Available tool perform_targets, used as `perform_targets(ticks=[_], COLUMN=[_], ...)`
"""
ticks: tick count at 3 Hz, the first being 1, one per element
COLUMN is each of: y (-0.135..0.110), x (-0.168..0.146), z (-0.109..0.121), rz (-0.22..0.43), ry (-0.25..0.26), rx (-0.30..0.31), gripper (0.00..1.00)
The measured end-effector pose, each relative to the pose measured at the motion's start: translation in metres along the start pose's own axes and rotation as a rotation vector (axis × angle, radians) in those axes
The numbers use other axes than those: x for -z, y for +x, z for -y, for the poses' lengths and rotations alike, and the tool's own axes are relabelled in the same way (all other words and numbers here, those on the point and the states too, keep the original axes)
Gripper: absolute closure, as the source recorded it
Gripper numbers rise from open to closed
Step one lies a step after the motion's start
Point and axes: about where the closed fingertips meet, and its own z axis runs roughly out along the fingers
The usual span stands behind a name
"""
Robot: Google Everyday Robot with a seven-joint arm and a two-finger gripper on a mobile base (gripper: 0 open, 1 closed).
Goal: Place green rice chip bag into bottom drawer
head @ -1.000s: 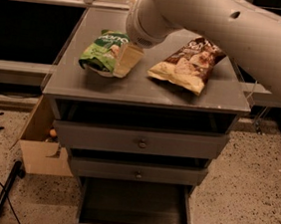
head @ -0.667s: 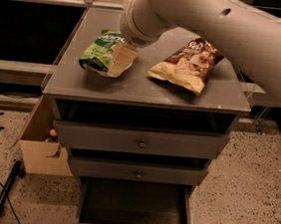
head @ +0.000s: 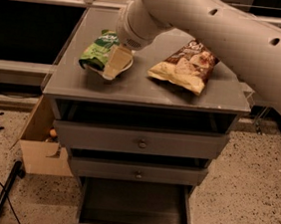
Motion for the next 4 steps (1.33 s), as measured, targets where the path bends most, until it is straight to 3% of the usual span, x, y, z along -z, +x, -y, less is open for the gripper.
perform_targets(ticks=[4], y=[0.006], x=[-0.049], z=[0.001], rz=[0.017], ry=[-0.093], rx=[-0.047], gripper=[0.0])
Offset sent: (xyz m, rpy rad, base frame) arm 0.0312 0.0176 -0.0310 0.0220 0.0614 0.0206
